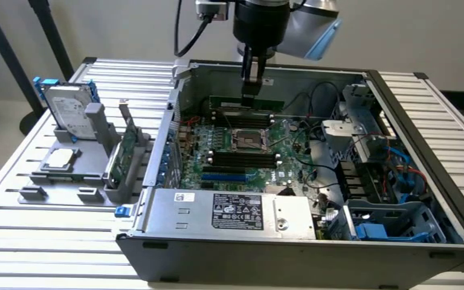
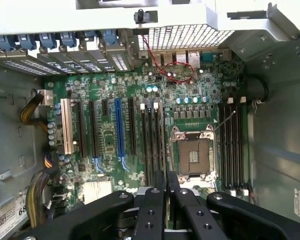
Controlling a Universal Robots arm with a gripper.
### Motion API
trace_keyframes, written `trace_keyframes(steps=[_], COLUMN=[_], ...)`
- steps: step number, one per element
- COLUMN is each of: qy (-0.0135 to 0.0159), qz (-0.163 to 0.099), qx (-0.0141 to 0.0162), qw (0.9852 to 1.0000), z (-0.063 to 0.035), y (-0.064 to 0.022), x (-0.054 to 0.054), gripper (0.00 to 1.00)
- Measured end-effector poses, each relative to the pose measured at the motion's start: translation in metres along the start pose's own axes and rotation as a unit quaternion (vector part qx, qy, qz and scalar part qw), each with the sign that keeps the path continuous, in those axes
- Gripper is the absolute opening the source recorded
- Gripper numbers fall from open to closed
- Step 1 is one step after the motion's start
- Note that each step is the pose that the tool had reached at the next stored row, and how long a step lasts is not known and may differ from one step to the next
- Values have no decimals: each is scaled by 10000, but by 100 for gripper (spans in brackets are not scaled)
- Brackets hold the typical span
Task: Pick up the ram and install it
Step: 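Pick up the ram and move it above insertion slot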
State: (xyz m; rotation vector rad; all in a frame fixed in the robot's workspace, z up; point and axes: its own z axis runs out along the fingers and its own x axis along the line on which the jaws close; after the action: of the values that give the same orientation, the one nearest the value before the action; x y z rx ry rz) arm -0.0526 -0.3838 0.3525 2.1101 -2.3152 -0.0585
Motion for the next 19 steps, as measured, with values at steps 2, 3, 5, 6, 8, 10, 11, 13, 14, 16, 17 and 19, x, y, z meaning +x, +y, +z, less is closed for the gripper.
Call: trace_keyframes(steps=[2,3,5,6,8,10,11,13,14,16,17,19], qy=[26,36,50,56,69,82,88,93,93,92,92,92], qz=[38,59,103,121,135,139,140,139,140,139,139,140], qx=[3,5,6,8,9,11,11,14,19,27,27,27], qw=[10000,10000,9999,9999,9999,9999,9999,9999,9999,9999,9999,9999], z=[19,29,50,61,83,105,115,134,141,150,150,151], y=[-6,-10,-19,-26,-40,-48,-50,-54,-54,-54,-54,-54], x=[-8,-12,-20,-28,-56,-88,-99,-108,-110,-113,-113,-113], gripper=[13,13,13,13,13,13,13,13,13,13,13,13])
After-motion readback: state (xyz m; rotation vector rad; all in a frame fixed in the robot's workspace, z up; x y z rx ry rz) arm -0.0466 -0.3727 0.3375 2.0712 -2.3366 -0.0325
